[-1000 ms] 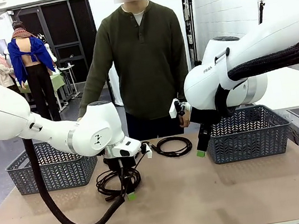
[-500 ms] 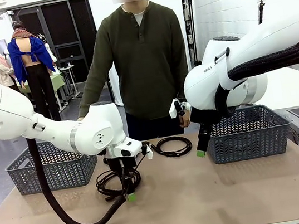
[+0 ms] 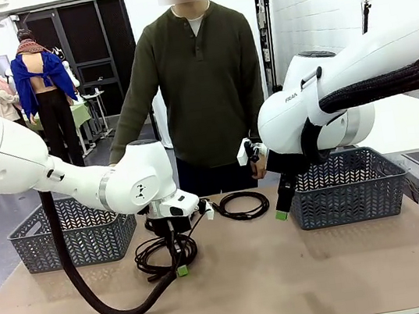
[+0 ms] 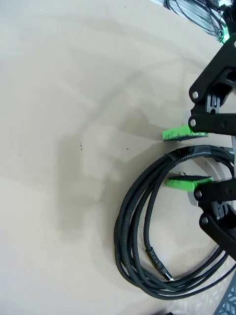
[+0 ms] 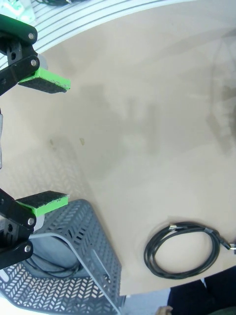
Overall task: Organize the cables according to human instructions.
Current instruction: Pick up a bundle of cables and place it in the basket indicated by the human.
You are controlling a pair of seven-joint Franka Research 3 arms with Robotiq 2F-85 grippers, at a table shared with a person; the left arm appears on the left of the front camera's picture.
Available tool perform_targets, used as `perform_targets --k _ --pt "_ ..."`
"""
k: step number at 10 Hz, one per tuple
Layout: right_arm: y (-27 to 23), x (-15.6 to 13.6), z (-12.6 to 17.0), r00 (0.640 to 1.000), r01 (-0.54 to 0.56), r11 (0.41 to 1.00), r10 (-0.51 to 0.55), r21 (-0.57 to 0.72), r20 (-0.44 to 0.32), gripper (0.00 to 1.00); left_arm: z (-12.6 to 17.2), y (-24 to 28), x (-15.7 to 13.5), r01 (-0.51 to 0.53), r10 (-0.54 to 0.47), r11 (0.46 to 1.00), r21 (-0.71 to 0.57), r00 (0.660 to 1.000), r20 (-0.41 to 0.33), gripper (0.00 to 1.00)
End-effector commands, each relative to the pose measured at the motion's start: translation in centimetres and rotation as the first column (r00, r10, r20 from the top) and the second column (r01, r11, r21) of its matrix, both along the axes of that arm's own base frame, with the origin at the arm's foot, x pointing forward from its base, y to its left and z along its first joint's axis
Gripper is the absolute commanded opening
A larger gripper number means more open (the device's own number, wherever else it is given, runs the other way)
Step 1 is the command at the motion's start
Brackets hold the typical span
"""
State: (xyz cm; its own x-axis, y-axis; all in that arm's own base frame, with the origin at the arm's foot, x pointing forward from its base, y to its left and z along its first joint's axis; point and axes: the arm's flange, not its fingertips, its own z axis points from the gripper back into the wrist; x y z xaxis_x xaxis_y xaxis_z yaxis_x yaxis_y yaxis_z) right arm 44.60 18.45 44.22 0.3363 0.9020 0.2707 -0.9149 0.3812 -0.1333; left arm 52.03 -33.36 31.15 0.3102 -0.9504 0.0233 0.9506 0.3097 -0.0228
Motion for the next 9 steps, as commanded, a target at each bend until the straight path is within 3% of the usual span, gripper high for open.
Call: perform_targets --k 1,6,9 --pt "0.0 0.1 0.1 1.000 0.002 1.000 -0.002 -0.009 -0.005 1.00 -0.4 0.1 -0.2 -0.001 0.001 1.000 0.016 1.000 -0.006 0.00" --pt "0.0 0.1 0.1 1.000 0.002 1.000 -0.002 -0.009 -0.005 1.00 1.1 -0.2 -1.3 0.002 -0.001 1.000 0.020 1.000 -0.021 0.00" --pt "0.0 0.1 0.1 1.000 0.002 1.000 -0.002 -0.009 -0.005 1.00 5.1 -0.1 -3.5 0.003 -0.004 0.998 0.061 1.000 0.022 0.00"
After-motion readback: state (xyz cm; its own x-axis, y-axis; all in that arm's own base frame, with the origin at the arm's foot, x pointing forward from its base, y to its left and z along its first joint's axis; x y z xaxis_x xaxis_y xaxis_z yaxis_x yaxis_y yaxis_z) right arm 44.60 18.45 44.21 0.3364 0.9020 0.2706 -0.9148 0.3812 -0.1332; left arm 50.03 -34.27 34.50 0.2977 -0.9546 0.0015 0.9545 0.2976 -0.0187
